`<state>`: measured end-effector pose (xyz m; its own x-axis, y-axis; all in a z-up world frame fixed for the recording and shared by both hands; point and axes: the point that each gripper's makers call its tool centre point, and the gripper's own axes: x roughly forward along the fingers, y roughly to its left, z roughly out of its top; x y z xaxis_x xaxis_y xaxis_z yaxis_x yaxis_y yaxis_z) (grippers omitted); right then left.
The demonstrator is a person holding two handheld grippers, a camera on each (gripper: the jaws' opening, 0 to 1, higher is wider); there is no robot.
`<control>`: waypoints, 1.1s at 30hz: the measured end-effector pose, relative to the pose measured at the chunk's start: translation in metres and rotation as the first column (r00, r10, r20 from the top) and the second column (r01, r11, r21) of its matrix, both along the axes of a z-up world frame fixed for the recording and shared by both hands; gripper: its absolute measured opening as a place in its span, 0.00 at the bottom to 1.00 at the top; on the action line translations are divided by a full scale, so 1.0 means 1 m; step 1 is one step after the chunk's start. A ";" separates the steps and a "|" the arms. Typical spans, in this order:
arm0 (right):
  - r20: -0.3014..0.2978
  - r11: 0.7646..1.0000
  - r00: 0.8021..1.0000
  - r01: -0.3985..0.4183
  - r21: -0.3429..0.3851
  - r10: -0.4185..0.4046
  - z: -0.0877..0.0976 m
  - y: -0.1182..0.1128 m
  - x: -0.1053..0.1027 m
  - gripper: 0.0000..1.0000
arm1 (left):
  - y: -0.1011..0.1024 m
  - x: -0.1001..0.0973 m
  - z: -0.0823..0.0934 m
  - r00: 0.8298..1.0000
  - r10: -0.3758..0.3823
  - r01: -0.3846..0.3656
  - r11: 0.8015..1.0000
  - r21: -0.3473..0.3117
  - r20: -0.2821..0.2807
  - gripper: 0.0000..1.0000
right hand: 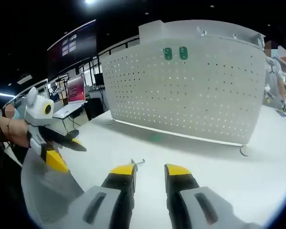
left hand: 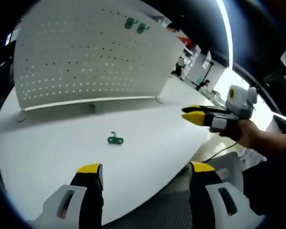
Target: Insert the hook assembly into the mounting plate slot until the hook locks in place.
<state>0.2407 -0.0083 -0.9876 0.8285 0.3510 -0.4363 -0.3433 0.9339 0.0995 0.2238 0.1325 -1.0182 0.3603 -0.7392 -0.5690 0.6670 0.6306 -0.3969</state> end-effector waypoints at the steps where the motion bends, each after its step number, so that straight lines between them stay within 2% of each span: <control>1: -0.003 1.000 1.000 0.002 0.001 -0.002 -0.001 -0.001 0.000 0.21 | -0.003 0.002 -0.002 1.000 -0.001 0.001 1.000 0.000 -0.001 0.74; 14: -0.010 1.000 1.000 0.025 -0.010 -0.025 -0.005 -0.021 0.011 0.21 | -0.037 0.035 -0.043 0.999 0.004 -0.001 0.999 0.041 -0.053 0.65; 25: -0.034 0.999 0.999 0.037 -0.005 -0.038 -0.012 -0.028 0.015 0.21 | -0.053 0.062 -0.070 0.995 0.035 -0.030 0.998 0.050 -0.097 0.54; 33: -0.051 0.999 0.998 0.041 -0.008 -0.041 -0.016 -0.030 0.016 0.21 | -0.059 0.074 -0.087 0.991 0.061 -0.052 0.996 0.075 -0.119 0.47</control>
<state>0.2571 -0.0380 -1.0035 0.8186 0.3142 -0.4808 -0.2992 0.9478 0.1099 0.2983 0.0730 -1.1048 0.3256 -0.6754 -0.6617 0.5797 0.6955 -0.4246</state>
